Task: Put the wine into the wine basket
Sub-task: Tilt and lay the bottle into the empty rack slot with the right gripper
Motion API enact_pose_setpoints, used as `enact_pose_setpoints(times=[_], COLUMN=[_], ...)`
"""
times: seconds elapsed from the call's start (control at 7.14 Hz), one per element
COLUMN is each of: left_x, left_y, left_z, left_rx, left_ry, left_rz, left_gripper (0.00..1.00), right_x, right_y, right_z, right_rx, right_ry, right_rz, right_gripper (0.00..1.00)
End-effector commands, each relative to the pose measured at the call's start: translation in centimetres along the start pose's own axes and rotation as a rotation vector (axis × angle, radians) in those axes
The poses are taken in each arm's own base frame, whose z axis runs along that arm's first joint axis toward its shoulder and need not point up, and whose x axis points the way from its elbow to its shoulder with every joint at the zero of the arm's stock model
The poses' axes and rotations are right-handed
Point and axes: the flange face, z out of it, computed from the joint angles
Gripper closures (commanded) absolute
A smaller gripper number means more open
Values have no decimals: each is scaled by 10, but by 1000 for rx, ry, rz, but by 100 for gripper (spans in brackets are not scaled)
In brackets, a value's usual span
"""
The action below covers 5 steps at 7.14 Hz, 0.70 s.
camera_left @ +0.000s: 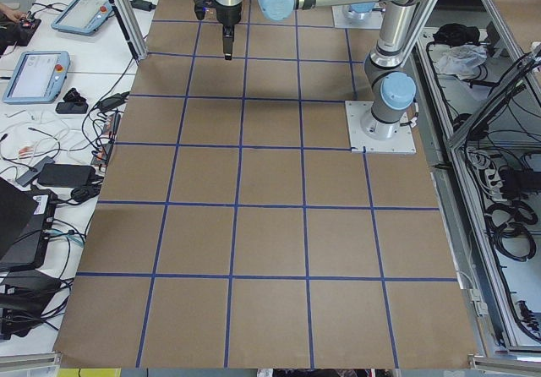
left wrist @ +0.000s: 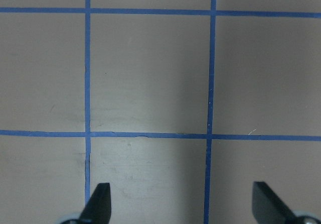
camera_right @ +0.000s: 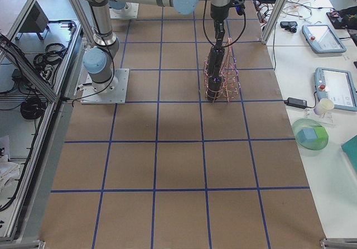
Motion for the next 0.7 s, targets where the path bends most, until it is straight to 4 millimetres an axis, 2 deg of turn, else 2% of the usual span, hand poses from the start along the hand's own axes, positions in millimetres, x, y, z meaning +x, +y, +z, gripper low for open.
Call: enact_pose_setpoints(times=[0.0,0.28,0.56], left_x=[0,-1,-2], left_y=[1,3,6], left_z=[-1,-3,9], left_rx=[1,2,-18], left_ry=[0,-8,-6], left_rz=[4,3,1], left_gripper=[0,0,0], right_x=[0,0,0], right_y=[-4,-7,-7], right_z=[6,10,15], right_rx=[4,7,1], right_ry=[-13,-11,-13], right_rz=[-5,-18,-44], right_gripper=[100,100,100])
